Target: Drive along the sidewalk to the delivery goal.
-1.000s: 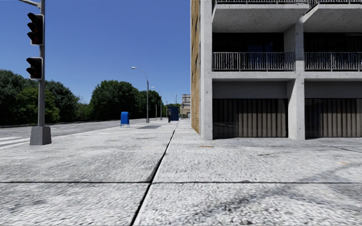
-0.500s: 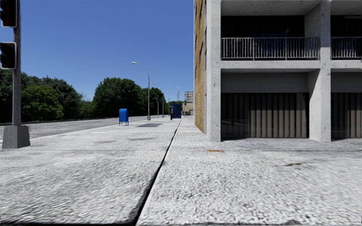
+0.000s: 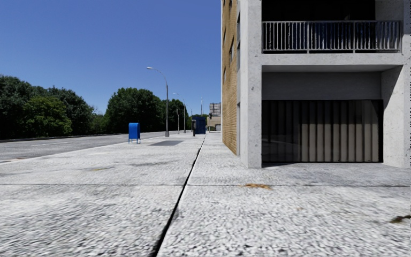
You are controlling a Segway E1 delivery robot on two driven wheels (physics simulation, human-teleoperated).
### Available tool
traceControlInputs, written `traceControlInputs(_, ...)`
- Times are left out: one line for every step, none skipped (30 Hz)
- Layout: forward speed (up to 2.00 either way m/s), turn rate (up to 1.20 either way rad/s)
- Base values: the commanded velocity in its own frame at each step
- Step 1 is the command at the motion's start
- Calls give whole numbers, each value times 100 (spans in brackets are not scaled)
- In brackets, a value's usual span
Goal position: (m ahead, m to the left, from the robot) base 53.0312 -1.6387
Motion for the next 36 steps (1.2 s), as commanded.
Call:
traceControlInputs(200, 0)
traceControlInputs(200, 0)
traceControlInputs(200, 0)
traceControlInputs(200, 0)
traceControlInputs(200, 0)
traceControlInputs(200, 0)
traceControlInputs(200, 0)
traceControlInputs(200, 0)
traceControlInputs(200, 0)
traceControlInputs(200, 0)
traceControlInputs(200, 0)
traceControlInputs(200, 0)
traceControlInputs(200, 0)
traceControlInputs(200, 0)
traceControlInputs(200, 0)
traceControlInputs(200, 0)
traceControlInputs(200, 0)
traceControlInputs(200, 0)
traceControlInputs(200, 0)
traceControlInputs(200, 0)
traceControlInputs(200, 0)
traceControlInputs(200, 0)
traceControlInputs(200, 0)
traceControlInputs(200, 0)
traceControlInputs(200, 0)
traceControlInputs(200, 0)
traceControlInputs(200, 0)
traceControlInputs(200, 0)
traceControlInputs(200, 0)
traceControlInputs(200, 0)
traceControlInputs(200, 0)
traceControlInputs(200, 0)
traceControlInputs(200, 0)
traceControlInputs(200, 0)
traceControlInputs(200, 0)
traceControlInputs(200, 0)
